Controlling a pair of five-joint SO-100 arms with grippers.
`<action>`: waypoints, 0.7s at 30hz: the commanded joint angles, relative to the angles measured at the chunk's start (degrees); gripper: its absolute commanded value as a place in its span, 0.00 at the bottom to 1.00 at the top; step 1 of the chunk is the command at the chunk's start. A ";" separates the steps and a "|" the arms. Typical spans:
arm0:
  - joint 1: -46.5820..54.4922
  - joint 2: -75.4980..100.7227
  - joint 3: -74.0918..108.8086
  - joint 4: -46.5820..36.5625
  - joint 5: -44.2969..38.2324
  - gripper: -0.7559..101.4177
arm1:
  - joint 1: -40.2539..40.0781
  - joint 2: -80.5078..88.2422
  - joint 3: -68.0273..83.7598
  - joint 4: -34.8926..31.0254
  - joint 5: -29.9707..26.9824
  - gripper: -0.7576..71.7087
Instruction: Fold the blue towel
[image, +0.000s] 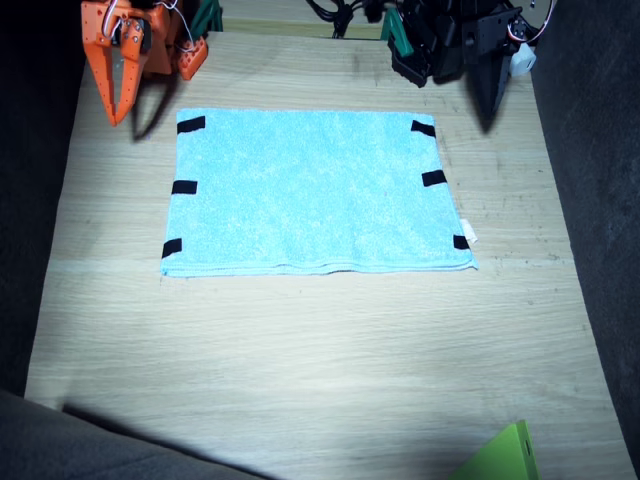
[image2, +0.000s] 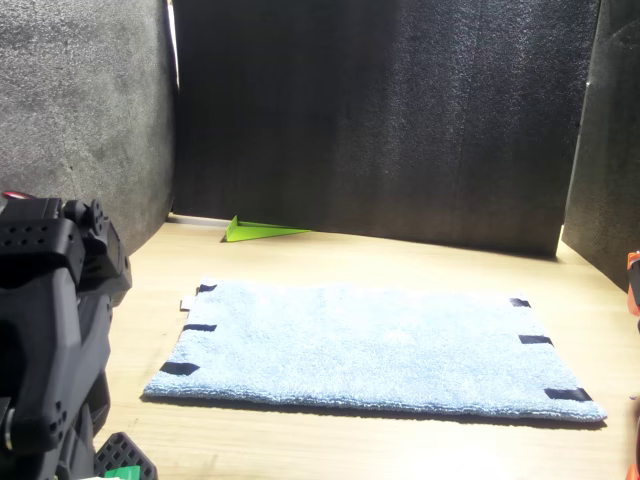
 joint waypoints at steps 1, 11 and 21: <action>0.79 0.53 -0.97 0.00 -0.26 0.00 | 0.35 -1.05 -0.97 -0.53 2.29 0.01; 1.67 -43.68 -18.98 -11.60 -3.87 0.00 | -2.02 -65.13 -37.09 -5.54 7.91 0.01; -2.46 -56.34 -31.38 -10.99 -6.94 0.01 | 10.99 -73.39 -54.58 6.42 11.16 0.12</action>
